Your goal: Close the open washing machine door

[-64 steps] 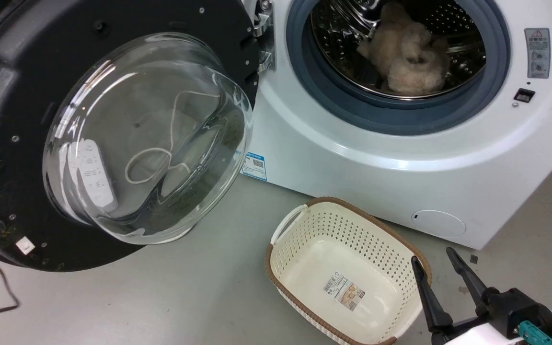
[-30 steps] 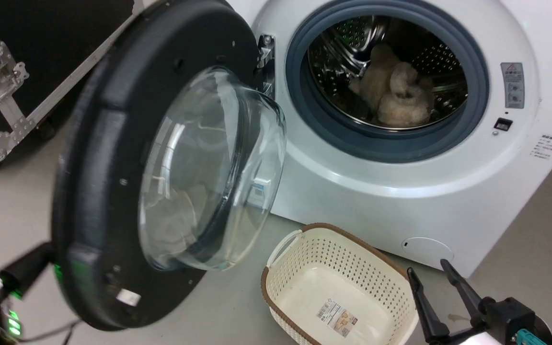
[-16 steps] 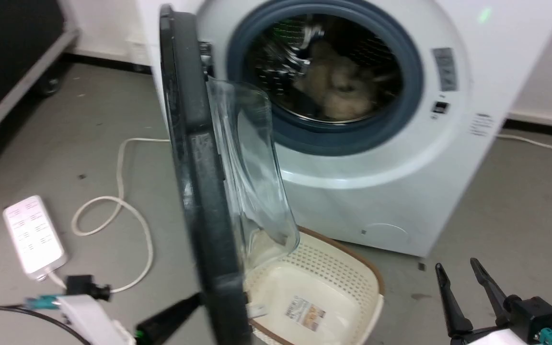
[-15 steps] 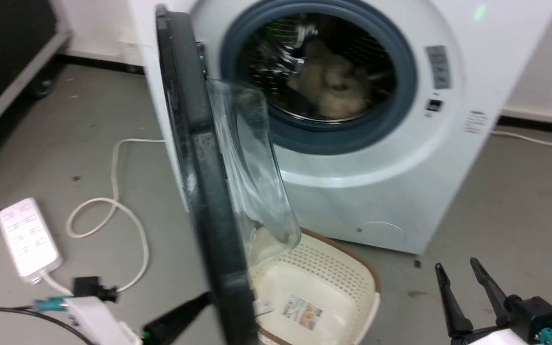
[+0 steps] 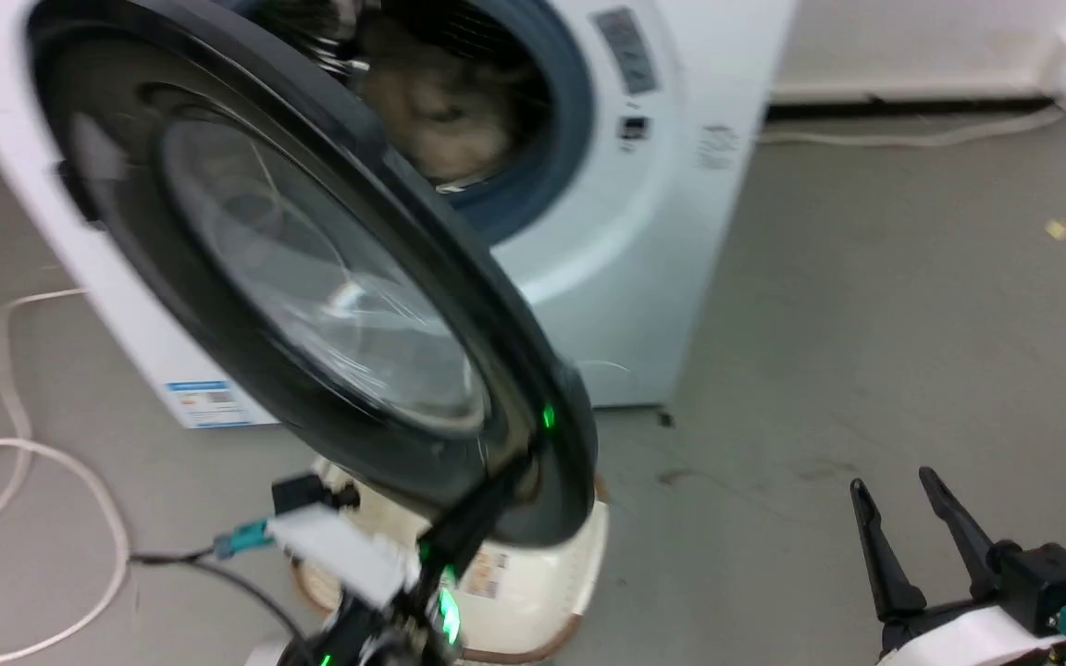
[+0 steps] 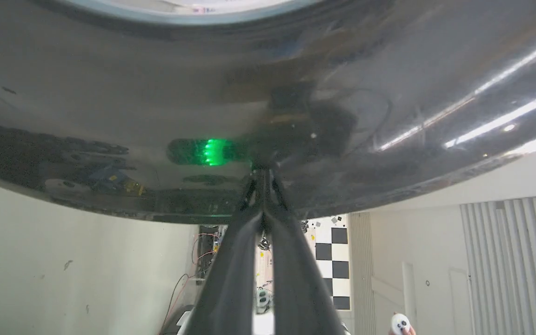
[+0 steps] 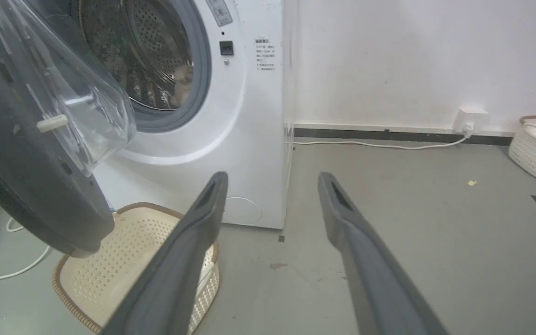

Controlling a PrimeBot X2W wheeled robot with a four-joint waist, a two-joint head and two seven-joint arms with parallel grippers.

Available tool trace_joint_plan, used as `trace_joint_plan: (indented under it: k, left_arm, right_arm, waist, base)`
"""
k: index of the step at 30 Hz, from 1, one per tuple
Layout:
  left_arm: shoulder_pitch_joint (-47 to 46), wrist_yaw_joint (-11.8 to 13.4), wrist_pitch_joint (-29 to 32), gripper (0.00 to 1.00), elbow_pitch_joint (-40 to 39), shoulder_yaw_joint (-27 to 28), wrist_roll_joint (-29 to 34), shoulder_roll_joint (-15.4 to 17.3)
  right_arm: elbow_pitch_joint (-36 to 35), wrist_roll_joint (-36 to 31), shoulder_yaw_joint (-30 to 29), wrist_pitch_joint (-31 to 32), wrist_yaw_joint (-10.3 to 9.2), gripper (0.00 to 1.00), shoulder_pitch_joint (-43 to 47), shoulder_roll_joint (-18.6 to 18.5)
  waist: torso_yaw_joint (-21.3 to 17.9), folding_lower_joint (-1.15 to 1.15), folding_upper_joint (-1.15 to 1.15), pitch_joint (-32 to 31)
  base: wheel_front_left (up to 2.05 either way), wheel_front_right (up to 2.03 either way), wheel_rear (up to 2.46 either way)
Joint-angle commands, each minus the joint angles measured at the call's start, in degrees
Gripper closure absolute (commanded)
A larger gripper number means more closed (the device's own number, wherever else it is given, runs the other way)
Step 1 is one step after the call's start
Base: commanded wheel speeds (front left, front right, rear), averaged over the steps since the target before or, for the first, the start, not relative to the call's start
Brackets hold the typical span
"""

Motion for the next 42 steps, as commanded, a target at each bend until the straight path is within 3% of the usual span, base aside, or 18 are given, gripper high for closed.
trace_joint_plan:
  k: [1, 8, 12, 13, 17, 22, 24, 25, 31, 35, 38, 39, 42]
  left_arm:
    - [-2.1, -0.7, -1.7, 1.0, 0.8, -0.6, -1.1, 0.0]
    - [-15.8, -2.9, -17.7, 1.0, 12.0, -6.1, -6.2, 0.0]
    - [-22.4, -3.6, -25.5, 1.0, 18.5, -8.2, -6.8, 0.0]
    - [-25.3, -3.8, -30.2, 1.0, 21.7, -9.4, -8.4, 0.0]
    - [-25.6, -3.9, -31.8, 1.0, 20.9, -11.2, -9.0, 0.0]
    - [-20.7, -3.9, -30.8, 1.0, 17.7, -11.9, -5.0, 1.1]
    - [-17.6, -3.9, -30.9, 0.28, 15.8, -12.0, -3.0, 2.6]
    - [-16.1, -3.9, -31.2, 0.0, 14.7, -12.0, -1.7, 3.7]
    - [-7.0, -3.9, -37.3, 0.0, 7.7, -13.6, 10.5, 12.1]
    - [-2.7, -3.9, -39.8, 0.0, 5.2, -12.9, 23.2, 17.0]
    - [0.4, -3.7, -40.0, 0.0, 3.6, -7.7, 34.0, 16.8]
    - [3.8, -1.6, -40.0, 0.0, 1.4, -2.9, 47.0, 15.3]
    - [6.8, 0.6, -40.0, 0.0, -0.9, 0.3, 58.2, 13.2]
  right_arm:
    - [-0.2, 0.4, 0.1, -0.1, 0.05, 0.0, -0.9, -0.4]
    - [0.4, 1.4, 0.6, -0.4, 0.05, 0.0, -2.4, -0.5]
    - [1.1, 1.7, 1.0, -0.6, 0.05, 0.0, -3.0, -0.4]
    - [1.5, 1.8, 1.2, -0.7, 0.05, 0.0, -3.3, -0.4]
    - [1.6, 1.7, 1.3, -0.8, 0.05, 0.0, -3.3, -0.3]
    - [1.0, 1.6, 1.2, -0.8, 0.05, 0.0, -2.5, -0.2]
    - [0.6, 1.5, 1.1, -0.8, 0.05, 0.0, -1.7, -0.2]
    - [0.3, 1.5, 1.1, -0.8, 0.05, 0.0, -1.3, -0.2]
    - [-1.4, 1.0, 0.9, -0.8, 0.05, 0.0, 2.1, -0.2]
    - [-2.6, 0.7, 1.0, -0.8, 0.05, 0.0, 3.7, -0.4]
    - [-3.3, 0.4, 1.2, -0.8, 0.05, 0.0, 4.4, -0.4]
    - [-3.9, 0.3, 1.6, -0.8, 0.05, 0.0, 4.8, -0.4]
    - [-4.3, 1.3, 1.7, -0.5, 0.05, 0.0, 5.3, 0.0]
  waist:
    - [-3.9, -0.01, -0.01, 2.9]
    - [-8.9, -0.01, -0.01, 6.4]
    - [-9.8, -0.01, -0.01, 7.1]
    - [-9.9, -0.01, -0.01, 6.8]
    - [-8.6, -0.01, -0.01, 6.0]
    - [-5.9, -0.01, -0.01, 3.3]
    - [-4.4, -0.01, -0.01, 1.8]
    - [-3.6, -0.01, -0.01, 0.9]
    - [1.2, -0.01, -0.01, -4.1]
    - [4.3, -0.01, -0.01, -5.7]
    - [6.3, -0.01, -0.01, -6.5]
    - [7.7, -0.01, -0.01, -6.9]
    - [8.8, -0.01, -0.01, -7.2]
  base:
    - [0.0, 0.0, 0.0]
    - [0.0, 0.0, 0.0]
    - [0.0, 0.0, 0.0]
    - [0.0, 0.0, 0.0]
    - [0.0, 0.0, 0.0]
    - [0.0, 0.0, 0.0]
    - [0.0, 0.0, 0.0]
    - [0.0, 0.0, 0.0]
    - [0.0, 0.0, 0.0]
    - [0.0, 0.0, 0.0]
    - [0.0, 0.0, 0.0]
    - [0.0, 0.0, 0.0]
    - [0.0, 0.0, 0.0]
